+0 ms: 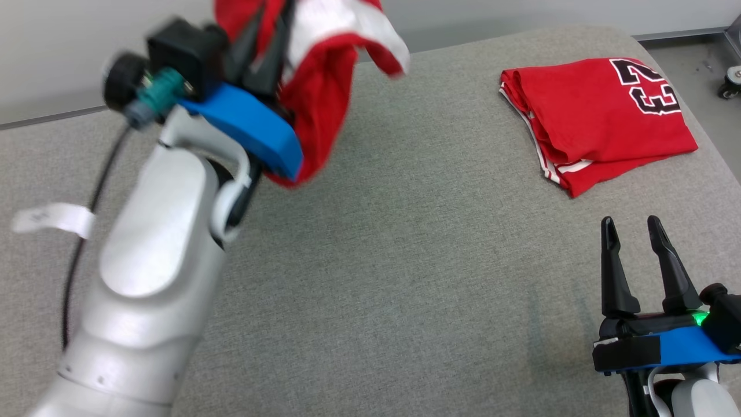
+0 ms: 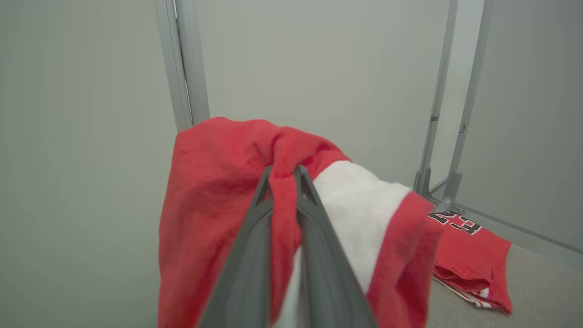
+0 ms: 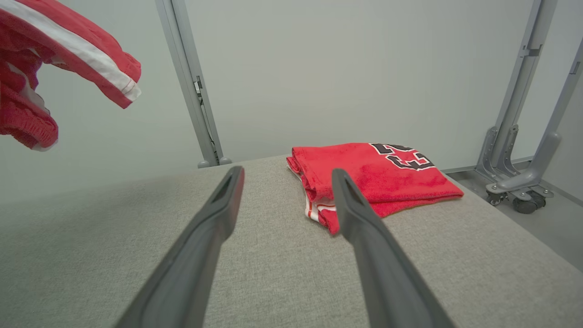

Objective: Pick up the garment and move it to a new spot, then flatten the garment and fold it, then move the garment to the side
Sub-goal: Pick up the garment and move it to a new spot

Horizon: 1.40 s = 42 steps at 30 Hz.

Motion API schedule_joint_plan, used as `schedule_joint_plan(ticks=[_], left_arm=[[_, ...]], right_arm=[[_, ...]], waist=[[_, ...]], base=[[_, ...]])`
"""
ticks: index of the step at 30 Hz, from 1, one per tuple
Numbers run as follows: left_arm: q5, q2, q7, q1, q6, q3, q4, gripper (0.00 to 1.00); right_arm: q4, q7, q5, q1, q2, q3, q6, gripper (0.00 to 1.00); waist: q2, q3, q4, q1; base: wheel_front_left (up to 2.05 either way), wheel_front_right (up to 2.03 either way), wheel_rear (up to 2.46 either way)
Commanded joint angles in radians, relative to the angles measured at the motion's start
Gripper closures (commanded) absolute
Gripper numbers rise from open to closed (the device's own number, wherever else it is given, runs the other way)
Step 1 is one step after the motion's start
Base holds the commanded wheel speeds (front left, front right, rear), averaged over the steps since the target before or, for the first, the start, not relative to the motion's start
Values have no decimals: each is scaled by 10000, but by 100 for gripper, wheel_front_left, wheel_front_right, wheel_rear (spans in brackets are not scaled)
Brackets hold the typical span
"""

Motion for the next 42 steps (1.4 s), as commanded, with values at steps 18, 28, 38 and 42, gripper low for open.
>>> schedule_joint_plan(ticks=[18,28,38,42], left_arm=[[-273,-1026,-1478,2893,42,-2232,2245,0],[-473,-783,-2297,3492,741,-1276,1498,0],[-159,-200,-2296,5380,1439,637,-770,0],[-54,-93,-2292,6051,1496,1174,-1165,0]], right_arm=[[421,-223,-50,-121,7,161,2,0],[615,-136,23,214,8,361,2,0],[621,-69,62,481,3,409,2,0],[641,-27,40,571,3,370,2,0]], waist=[[0,-45,414,1],[0,-835,1205,1],[0,-1313,2166,1],[0,-1434,2360,1]], base=[[0,0,0],[0,0,0],[0,0,0],[0,0,0]])
